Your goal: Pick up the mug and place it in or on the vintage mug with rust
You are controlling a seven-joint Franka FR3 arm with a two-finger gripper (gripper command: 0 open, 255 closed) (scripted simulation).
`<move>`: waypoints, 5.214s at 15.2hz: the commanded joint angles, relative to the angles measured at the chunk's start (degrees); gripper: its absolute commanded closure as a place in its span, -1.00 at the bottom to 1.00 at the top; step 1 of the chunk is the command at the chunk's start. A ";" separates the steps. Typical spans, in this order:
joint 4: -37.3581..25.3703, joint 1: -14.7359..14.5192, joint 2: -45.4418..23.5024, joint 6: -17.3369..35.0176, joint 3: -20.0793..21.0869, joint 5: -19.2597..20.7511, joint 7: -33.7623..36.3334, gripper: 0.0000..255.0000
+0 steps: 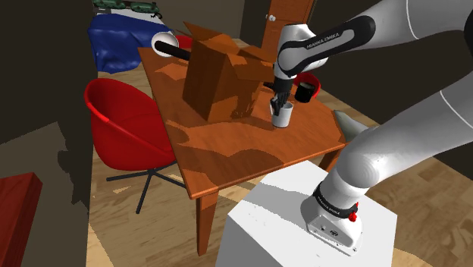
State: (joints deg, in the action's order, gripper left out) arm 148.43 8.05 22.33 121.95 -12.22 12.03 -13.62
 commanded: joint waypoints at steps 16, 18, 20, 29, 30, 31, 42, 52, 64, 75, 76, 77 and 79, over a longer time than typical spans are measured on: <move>-9.00 -0.34 5.27 -14.80 1.41 -1.09 -1.04 1.00; -10.29 -0.38 5.61 -16.41 1.55 -1.21 -1.18 1.00; -11.62 -0.41 5.88 -18.01 1.69 -1.33 -1.31 1.00; -18.58 0.77 3.13 -21.62 -1.09 -0.42 -5.73 1.00; -19.75 1.16 1.95 -21.41 -2.12 -0.13 -7.09 1.00; -20.98 1.54 0.72 -21.20 -3.14 0.10 -8.46 1.00; -38.64 5.31 -16.31 -20.10 -13.69 -2.35 -24.52 1.00; -63.81 13.74 -38.22 -24.40 -19.39 -13.09 -40.23 1.00; -77.45 21.64 -51.71 -25.37 -18.98 -19.57 -46.02 1.00; -69.15 20.51 -51.73 -17.24 -18.70 -19.66 -45.74 1.00; -69.14 20.50 -51.72 -17.23 -18.71 -19.66 -45.74 1.00; -69.14 20.50 -51.73 -17.24 -18.71 -19.66 -45.74 1.00; -69.15 20.50 -51.73 -17.24 -18.71 -19.67 -45.74 1.00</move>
State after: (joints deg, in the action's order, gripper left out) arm 79.28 28.34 -28.84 104.98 -30.98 -7.55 -59.28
